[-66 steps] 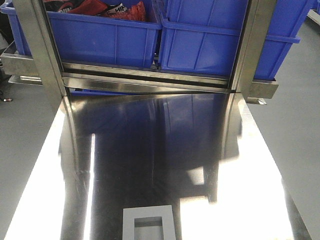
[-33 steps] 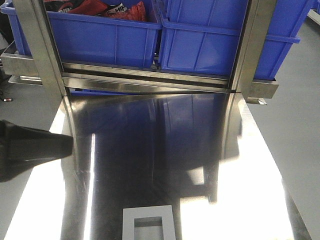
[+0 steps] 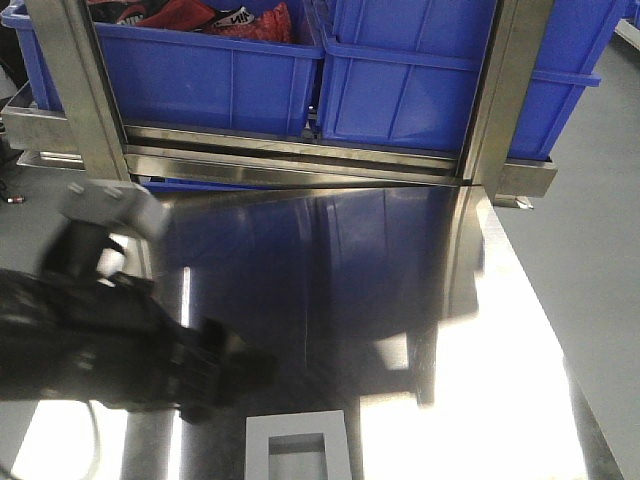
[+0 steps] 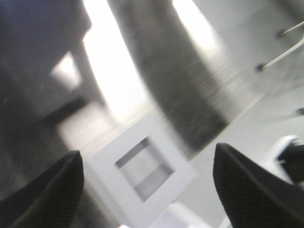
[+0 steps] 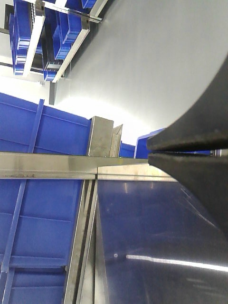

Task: Sort gray base to blue bin
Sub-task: 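Move the left gripper down over the gray square frame base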

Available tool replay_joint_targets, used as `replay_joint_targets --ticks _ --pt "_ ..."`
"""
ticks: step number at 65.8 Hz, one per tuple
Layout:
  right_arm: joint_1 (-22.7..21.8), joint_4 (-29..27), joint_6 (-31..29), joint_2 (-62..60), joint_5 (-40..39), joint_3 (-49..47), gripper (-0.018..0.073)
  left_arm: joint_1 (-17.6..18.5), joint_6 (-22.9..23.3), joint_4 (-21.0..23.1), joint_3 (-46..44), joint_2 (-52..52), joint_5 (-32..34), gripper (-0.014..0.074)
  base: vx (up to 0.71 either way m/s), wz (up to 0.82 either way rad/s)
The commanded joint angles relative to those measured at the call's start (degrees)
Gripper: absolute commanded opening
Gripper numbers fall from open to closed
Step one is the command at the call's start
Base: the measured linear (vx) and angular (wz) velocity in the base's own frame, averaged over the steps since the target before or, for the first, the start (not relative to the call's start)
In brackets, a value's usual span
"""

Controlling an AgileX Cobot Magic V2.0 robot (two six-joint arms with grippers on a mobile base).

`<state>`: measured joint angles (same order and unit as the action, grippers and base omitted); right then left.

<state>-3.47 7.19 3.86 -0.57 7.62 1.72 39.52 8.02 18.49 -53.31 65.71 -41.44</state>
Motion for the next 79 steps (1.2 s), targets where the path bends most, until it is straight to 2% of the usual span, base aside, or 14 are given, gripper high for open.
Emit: replay_joint_targets --ticks 1,3,8,16,50,79 --pt "-0.1 0.5 -0.3 -0.9 -4.3 0.8 -0.0009 4.5 14.6 -11.1 -1.8 2.6 3.8 0.0533 0.0 0.0" --pt "-0.1 0.5 -0.3 -0.9 -4.3 0.8 -0.0009 5.8 18.3 -14.4 -1.8 3.7 3.7 0.0533 0.0 0.0" --pt "-0.1 0.5 -0.3 -0.9 -4.3 0.8 -0.0009 7.8 23.8 -19.9 -1.8 5.1 3.4 0.0533 0.0 0.0" --pt "-0.1 0.5 -0.3 -0.9 -4.3 0.8 -0.0009 8.9 27.8 -21.8 -1.8 6.5 3.8 0.0533 0.0 0.0" --pt "-0.1 0.5 -0.3 -0.9 -4.3 0.8 -0.0009 9.0 28.1 -17.0 -1.8 14.2 4.0 0.0533 0.0 0.0" --pt "-0.1 0.5 -0.3 -0.9 -4.3 0.8 -0.0009 9.1 26.7 -14.1 -1.8 16.2 0.2 0.0533 0.0 0.0"
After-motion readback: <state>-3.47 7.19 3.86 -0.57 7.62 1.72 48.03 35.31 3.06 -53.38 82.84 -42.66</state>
